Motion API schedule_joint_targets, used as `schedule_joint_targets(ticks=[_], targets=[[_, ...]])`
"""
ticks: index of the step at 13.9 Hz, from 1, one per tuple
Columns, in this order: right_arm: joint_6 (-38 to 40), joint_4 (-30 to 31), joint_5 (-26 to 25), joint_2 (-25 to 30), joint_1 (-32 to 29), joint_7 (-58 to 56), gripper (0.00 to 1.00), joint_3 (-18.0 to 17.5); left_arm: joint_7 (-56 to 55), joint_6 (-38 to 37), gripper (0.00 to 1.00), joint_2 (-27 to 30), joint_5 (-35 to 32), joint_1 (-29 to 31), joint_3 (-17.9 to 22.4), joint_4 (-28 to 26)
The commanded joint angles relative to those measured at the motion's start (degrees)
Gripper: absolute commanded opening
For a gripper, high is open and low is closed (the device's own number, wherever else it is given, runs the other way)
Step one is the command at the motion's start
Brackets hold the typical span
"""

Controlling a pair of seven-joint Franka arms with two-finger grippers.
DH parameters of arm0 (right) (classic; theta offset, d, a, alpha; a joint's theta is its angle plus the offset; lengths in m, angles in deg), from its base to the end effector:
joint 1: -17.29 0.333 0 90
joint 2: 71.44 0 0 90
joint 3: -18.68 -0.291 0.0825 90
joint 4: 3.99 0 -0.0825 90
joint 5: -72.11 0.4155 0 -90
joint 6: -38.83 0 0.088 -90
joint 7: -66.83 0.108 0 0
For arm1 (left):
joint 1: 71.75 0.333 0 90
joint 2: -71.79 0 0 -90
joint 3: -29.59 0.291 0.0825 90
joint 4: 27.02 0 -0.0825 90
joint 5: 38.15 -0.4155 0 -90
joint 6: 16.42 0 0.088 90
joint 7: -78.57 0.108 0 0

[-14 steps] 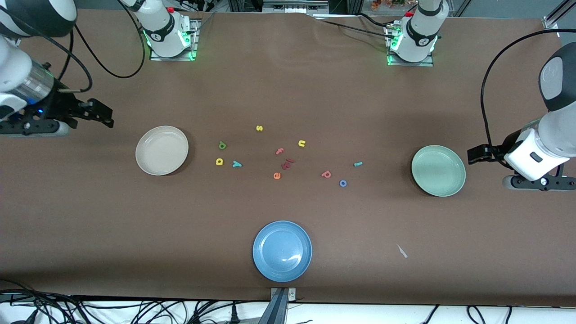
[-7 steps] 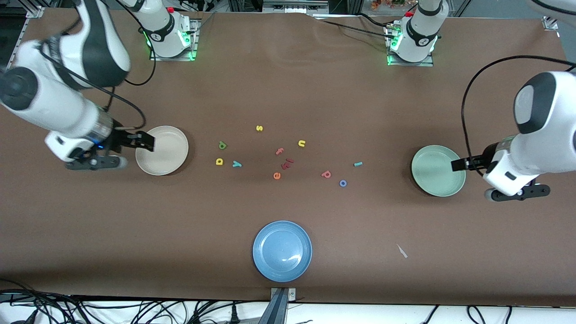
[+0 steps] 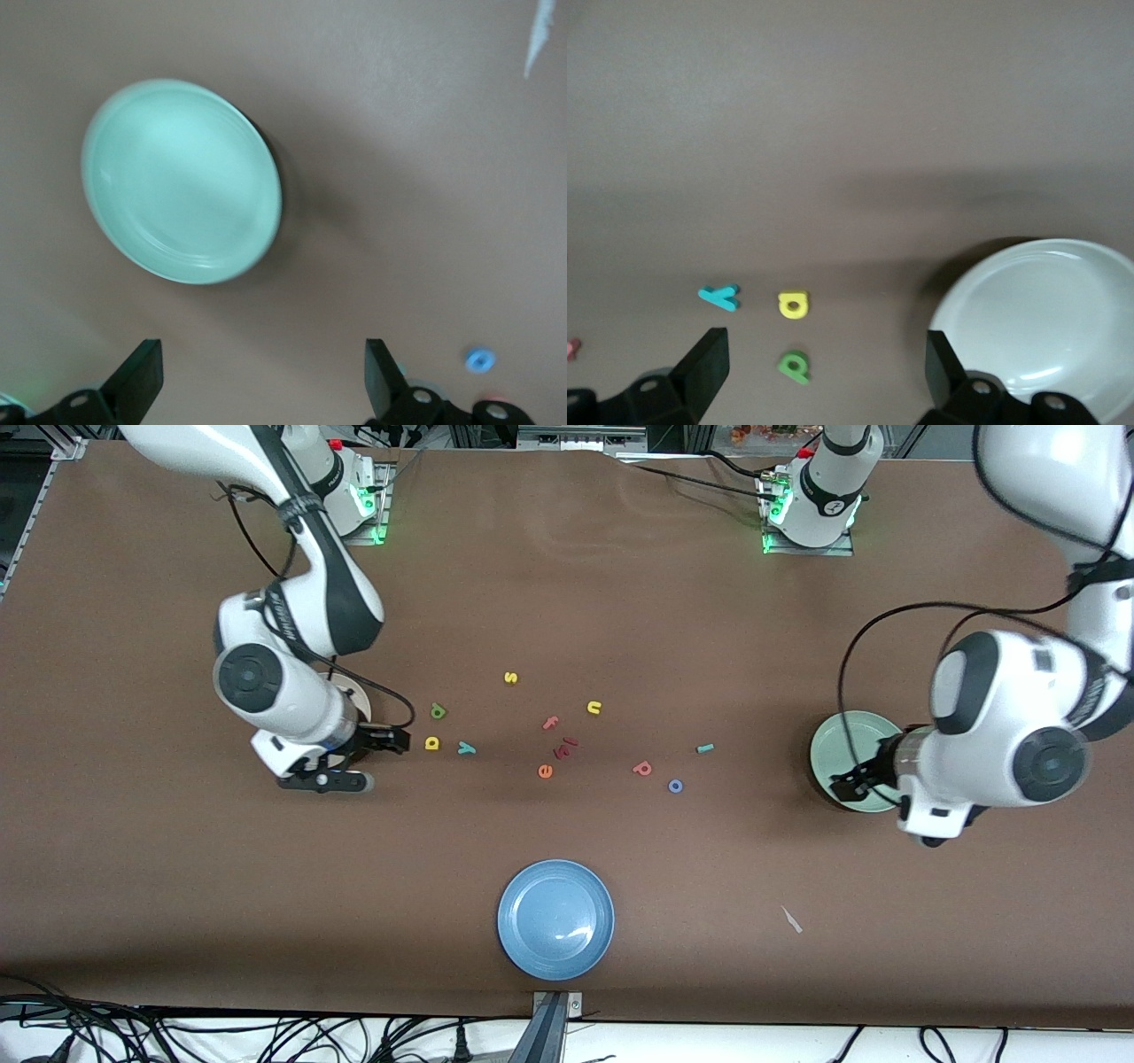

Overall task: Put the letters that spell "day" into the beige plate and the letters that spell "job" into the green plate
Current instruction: 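Reach the right gripper to yellow letter while the left gripper reaches cyan piece, then grasp the yellow letter with the right gripper while the left gripper grasps cyan piece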

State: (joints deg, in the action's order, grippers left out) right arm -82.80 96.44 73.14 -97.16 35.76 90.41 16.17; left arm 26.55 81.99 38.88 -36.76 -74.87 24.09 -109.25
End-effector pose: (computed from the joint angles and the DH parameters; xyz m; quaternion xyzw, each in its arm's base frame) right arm 0.6203 0.2370 0.2666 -0.9986 0.0295 0.0428 0.0009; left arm 0.6850 -0.0970 0.3035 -0.9160 -0.3724 0.1439 0.0396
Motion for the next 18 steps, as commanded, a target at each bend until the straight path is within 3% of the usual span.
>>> schedule_joint_targets(ticks=[1,3,5,7,10,16,18], targets=[[-6.8,4.7,-0.3,-0.2,2.9,3.8,0.79,0.5,-13.3,6.1,1.00,-1.8,2.7,-2.8,0.5,-3.6],[-13.9,9.2,-0.3,-0.6,3.1,4.0,0.66,0.5,-21.7,13.2,0.99,-1.7,4.8,-4.1,0.4,-8.3],[-16.5,10.3,-0.3,-2.1,3.2,4.0,0.65,0.5,-25.6,17.3,0.99,-1.0,5.2,-6.0,0.4,-12.6],[-16.6,10.4,-0.3,-3.1,3.8,4.1,0.64,0.5,-28.1,24.4,0.98,0.6,9.1,-6.2,-1.0,-18.4],[-18.1,10.4,-0.3,-5.5,4.4,5.0,0.62,0.7,-35.8,34.7,0.96,1.4,8.9,-6.5,-3.9,-25.3],[-19.6,10.4,-0.3,-7.2,4.8,5.1,0.61,0.7,-44.2,39.5,0.86,1.5,8.7,-10.3,-4.3,-31.3],[-19.6,10.4,-0.3,-7.6,4.9,5.6,0.59,0.7,-44.2,40.8,0.71,1.4,8.7,-10.6,-4.3,-31.9]])
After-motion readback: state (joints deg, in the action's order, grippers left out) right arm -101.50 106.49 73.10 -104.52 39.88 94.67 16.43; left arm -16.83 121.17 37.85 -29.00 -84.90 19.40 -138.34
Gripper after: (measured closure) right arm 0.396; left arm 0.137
